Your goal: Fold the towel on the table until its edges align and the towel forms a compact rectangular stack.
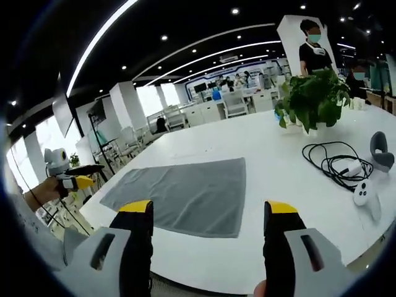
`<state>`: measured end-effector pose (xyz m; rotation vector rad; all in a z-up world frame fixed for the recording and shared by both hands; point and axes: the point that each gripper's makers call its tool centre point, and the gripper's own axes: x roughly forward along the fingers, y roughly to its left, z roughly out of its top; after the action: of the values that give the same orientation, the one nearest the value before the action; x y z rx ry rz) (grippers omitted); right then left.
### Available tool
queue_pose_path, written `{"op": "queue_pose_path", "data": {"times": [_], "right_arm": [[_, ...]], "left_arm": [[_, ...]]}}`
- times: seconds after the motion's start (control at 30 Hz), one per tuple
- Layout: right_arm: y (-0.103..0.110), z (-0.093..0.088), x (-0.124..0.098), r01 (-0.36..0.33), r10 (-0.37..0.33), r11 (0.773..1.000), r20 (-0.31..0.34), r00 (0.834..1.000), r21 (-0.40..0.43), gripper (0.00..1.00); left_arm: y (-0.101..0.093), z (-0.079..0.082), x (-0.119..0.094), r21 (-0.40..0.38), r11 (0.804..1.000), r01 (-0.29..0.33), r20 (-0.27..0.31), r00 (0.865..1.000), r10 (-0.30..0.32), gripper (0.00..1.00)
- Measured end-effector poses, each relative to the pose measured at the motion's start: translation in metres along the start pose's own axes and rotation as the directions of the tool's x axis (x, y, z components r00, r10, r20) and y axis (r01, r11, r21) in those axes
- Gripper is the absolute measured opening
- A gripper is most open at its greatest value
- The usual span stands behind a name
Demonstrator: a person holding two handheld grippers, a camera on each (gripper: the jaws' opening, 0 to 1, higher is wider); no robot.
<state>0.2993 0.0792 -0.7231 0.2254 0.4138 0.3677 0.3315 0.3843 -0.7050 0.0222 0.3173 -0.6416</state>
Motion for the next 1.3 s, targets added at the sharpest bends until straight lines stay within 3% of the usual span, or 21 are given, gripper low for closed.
{"op": "queue_pose_path", "data": {"times": [0.4, 0.67, 0.9, 1.17, 1.3], "right_arm": [[-0.007, 0.043, 0.019, -0.032, 0.034, 0.999, 0.038, 0.999, -0.043, 0.73], [-0.012, 0.070, 0.033, -0.034, 0.038, 0.998, 0.072, 0.997, -0.056, 0.72], [-0.014, 0.093, 0.051, -0.049, 0.055, 0.997, 0.107, 0.993, -0.060, 0.72], [-0.017, 0.103, 0.067, -0.063, 0.069, 0.995, 0.091, 0.993, -0.077, 0.72], [-0.018, 0.114, 0.075, -0.056, 0.063, 0.997, 0.128, 0.990, -0.058, 0.68]], "left_arm": [[-0.033, 0.025, 0.042, 0.084, 0.987, 0.136, 0.003, 0.991, -0.137, 0.96], [-0.041, 0.049, 0.067, 0.151, 0.974, 0.168, 0.017, 0.985, -0.173, 0.96], [-0.060, 0.068, 0.090, 0.196, 0.955, 0.222, 0.022, 0.973, -0.231, 0.96], [-0.084, 0.065, 0.117, 0.234, 0.933, 0.273, -0.005, 0.960, -0.280, 0.96], [-0.098, 0.056, 0.133, 0.241, 0.924, 0.297, -0.037, 0.954, -0.297, 0.95]]}}
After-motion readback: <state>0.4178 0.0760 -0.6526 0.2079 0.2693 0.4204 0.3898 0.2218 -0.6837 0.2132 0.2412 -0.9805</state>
